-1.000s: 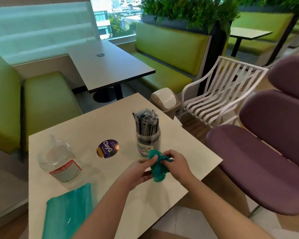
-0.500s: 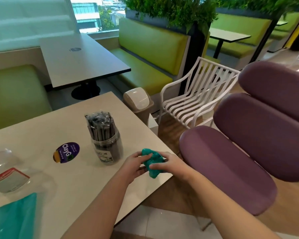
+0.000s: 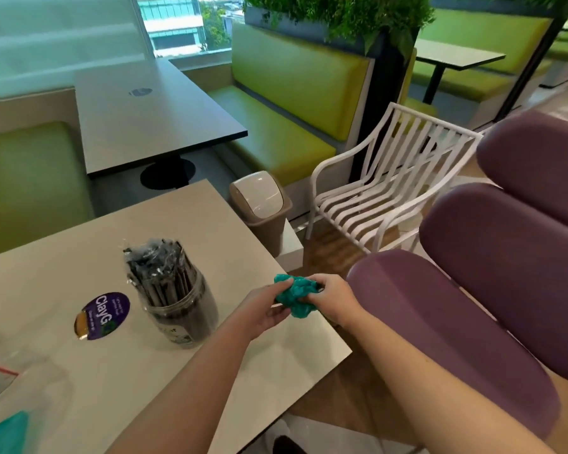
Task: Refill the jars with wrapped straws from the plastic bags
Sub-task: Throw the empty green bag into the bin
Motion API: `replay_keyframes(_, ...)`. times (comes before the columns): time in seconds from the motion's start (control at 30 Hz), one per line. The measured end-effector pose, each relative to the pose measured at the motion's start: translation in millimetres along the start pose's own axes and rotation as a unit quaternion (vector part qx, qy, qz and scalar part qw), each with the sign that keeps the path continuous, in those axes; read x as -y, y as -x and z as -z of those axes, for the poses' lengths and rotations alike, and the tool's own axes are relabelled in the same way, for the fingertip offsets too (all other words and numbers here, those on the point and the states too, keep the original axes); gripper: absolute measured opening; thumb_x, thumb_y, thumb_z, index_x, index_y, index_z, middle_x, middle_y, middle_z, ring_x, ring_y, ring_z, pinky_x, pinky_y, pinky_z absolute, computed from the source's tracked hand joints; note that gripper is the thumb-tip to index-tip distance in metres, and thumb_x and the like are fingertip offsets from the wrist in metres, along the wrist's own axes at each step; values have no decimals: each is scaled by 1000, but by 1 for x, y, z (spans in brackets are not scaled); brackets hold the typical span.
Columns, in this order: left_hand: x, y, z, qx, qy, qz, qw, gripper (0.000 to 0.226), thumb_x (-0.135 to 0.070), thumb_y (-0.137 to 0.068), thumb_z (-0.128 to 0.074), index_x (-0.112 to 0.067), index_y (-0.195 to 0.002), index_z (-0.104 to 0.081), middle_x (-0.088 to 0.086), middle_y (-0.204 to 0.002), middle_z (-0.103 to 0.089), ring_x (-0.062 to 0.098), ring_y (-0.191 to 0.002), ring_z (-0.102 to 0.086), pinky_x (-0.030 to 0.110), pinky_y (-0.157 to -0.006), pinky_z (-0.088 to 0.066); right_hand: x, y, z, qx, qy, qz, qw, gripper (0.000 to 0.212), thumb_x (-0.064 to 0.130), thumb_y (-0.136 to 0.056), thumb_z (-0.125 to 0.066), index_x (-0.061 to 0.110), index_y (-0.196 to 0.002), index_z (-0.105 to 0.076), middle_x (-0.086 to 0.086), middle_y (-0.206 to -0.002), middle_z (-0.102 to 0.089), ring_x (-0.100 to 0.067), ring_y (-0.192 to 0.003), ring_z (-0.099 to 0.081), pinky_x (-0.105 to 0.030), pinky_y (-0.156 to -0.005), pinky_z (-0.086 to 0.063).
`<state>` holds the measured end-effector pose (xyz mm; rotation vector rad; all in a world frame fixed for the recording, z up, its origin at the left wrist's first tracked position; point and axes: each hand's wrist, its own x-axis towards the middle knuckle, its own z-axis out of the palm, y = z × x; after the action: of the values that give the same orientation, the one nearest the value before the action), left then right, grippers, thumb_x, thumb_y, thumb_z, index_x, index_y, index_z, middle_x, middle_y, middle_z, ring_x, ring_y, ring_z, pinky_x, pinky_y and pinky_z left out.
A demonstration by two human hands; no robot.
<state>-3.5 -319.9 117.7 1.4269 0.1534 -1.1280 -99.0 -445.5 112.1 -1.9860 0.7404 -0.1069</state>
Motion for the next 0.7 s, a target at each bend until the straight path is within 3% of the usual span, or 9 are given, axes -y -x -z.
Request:
replay_keyframes(0.2,-60,-57,-5,-41,-71,-37,996,46,-41,-87,-70,-15,-123,-58,4,-110,-62,17,-102,-61,26,-82,-55,16,-83,8,-25,6,5,1000,29,12,-91,-65,14,-120,-63,-2,-114,-65,-12,-99,-62,-22,-81,-54)
replay_keyframes(0.3,-86,-85,-9,-59,-86,-75,992,46,-41,-92,-64,-18,-130,-54,-3,-105,-60,12,-96,-59,22,-77,-50,26,-125,11,-26,0,6,1000,29,9,-92,-62,12,-121,-61,-5,-117,-63,-11,-100,-59,-19,-79,-51)
replay_keyframes(0.43,-112,-123,-13,-84,-95,-118,985,51,-41,-94,-60,-18,-138,-50,0,-121,-60,15,-108,-59,26,-86,-50,37,-171,12,-23,-21,-6,999,37,6,-94,-57,11,-130,-52,-6,-126,-58,-19,-116,-58,-27,-91,-52)
replay_keyframes(0.57,-129,-157,-15,-111,-80,-150,979,50,-39,-96,-57,-18,-140,-47,4,-131,-58,19,-114,-59,32,-93,-53,39,-216,10,-11,-36,0,999,39,-1,-93,-55,16,-128,-49,-8,-130,-54,-22,-120,-56,-32,-93,-52)
replay_keyframes(0.63,-136,-175,-15,-126,-74,-151,978,48,-38,-98,-53,-16,-141,-45,6,-132,-57,19,-112,-60,29,-88,-55,38,-238,8,-9,-33,6,999,38,-3,-92,-54,17,-125,-50,-7,-129,-54,-23,-119,-56,-33,-93,-54)
replay_keyframes(0.7,-144,-199,-13,-137,-61,-137,979,45,-36,-101,-49,-14,-140,-45,8,-130,-58,16,-102,-63,23,-72,-57,35,-264,7,-8,-13,16,1000,35,-1,-92,-55,16,-123,-53,-7,-127,-57,-22,-117,-58,-32,-90,-56)
